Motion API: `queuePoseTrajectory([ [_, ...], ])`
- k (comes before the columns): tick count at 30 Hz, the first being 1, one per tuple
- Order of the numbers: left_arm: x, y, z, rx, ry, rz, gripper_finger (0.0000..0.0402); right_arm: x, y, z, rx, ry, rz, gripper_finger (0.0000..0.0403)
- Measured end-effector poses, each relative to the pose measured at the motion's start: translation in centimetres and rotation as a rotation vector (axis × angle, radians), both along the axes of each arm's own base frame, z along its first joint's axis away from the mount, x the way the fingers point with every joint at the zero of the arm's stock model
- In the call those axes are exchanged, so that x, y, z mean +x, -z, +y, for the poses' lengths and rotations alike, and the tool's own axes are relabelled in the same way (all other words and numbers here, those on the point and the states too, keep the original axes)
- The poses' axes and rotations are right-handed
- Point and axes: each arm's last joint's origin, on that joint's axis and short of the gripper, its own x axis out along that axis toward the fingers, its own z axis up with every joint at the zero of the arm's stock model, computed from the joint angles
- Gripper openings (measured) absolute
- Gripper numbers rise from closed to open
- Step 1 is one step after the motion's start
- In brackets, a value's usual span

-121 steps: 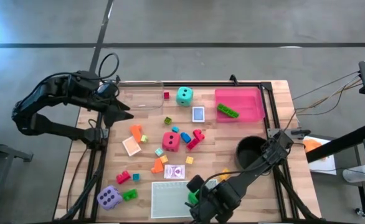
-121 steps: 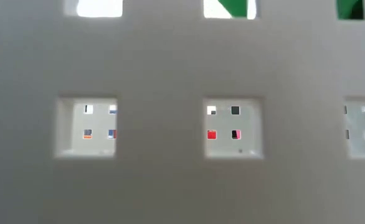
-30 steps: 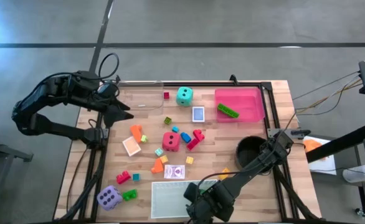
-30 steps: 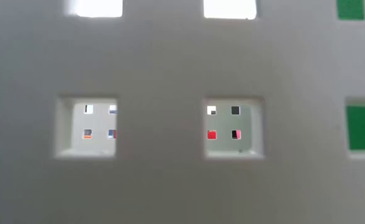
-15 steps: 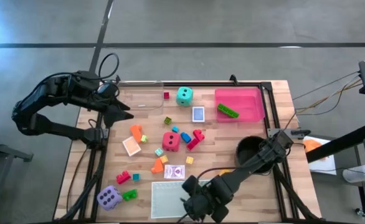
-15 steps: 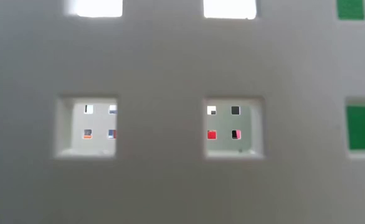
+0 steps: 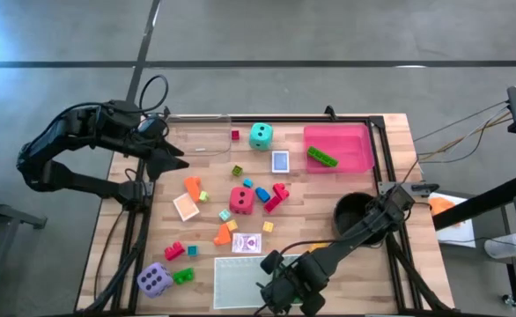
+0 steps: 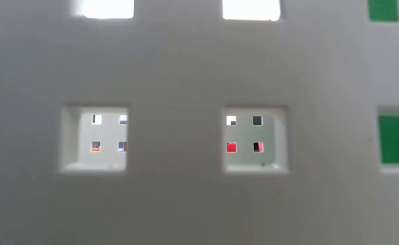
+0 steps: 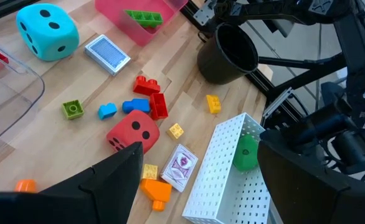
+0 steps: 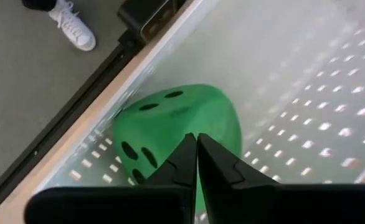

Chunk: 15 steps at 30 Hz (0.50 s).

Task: Pick & Place Toys
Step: Put the green dice into the white bin

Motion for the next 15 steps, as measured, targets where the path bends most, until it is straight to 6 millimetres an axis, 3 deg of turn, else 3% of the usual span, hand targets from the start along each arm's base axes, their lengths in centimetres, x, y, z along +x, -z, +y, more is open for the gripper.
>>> queuePoseTrajectory([
  [15, 0.0, 0.0, 0.0, 0.0, 0.0, 0.0, 0.0316, -0.99, 0.64, 0.3, 0.034, 0.028, 0.123, 0.0008],
])
